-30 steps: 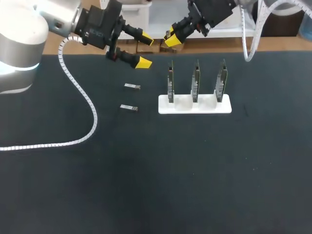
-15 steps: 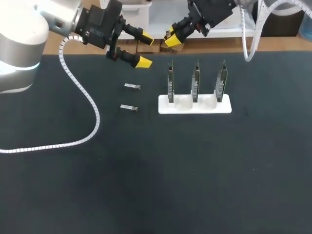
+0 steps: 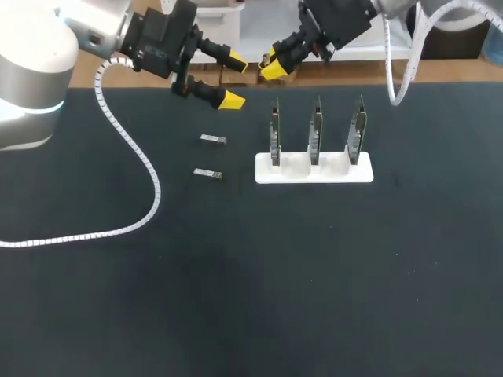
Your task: Pick up the optical module with the left hand, and insert it into the network port with the right hand.
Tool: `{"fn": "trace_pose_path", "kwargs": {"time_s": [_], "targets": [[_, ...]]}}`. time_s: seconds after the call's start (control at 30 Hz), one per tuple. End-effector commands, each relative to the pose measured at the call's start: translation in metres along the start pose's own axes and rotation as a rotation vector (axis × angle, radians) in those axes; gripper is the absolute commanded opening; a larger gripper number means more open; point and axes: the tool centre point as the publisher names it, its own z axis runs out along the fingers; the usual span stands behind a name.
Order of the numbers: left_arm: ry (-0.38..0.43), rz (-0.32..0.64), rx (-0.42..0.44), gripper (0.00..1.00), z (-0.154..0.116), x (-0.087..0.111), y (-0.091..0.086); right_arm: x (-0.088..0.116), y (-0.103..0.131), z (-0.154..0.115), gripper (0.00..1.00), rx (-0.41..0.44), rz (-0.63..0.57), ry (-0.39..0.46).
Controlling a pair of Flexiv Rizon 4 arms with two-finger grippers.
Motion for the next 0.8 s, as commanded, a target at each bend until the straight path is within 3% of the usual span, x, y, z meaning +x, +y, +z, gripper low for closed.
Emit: {"fn": "trace_pose_path", "kwargs": {"time_s": [0.03, 0.4, 0.8], "targets": [[0.005, -0.001, 0.005, 1.0, 0.0, 0.0, 0.002, 0.003, 0.028, 0.004, 0.0, 0.092, 0.006, -0.004], [0.005, -0.001, 0.005, 1.0, 0.0, 0.0, 0.002, 0.019, 0.053, 0.009, 0.0, 0.247, -0.048, -0.046], [0.005, -0.001, 0.005, 1.0, 0.0, 0.0, 0.002, 0.015, 0.039, 0.003, 0.0, 0.229, -0.066, -0.034]]}}
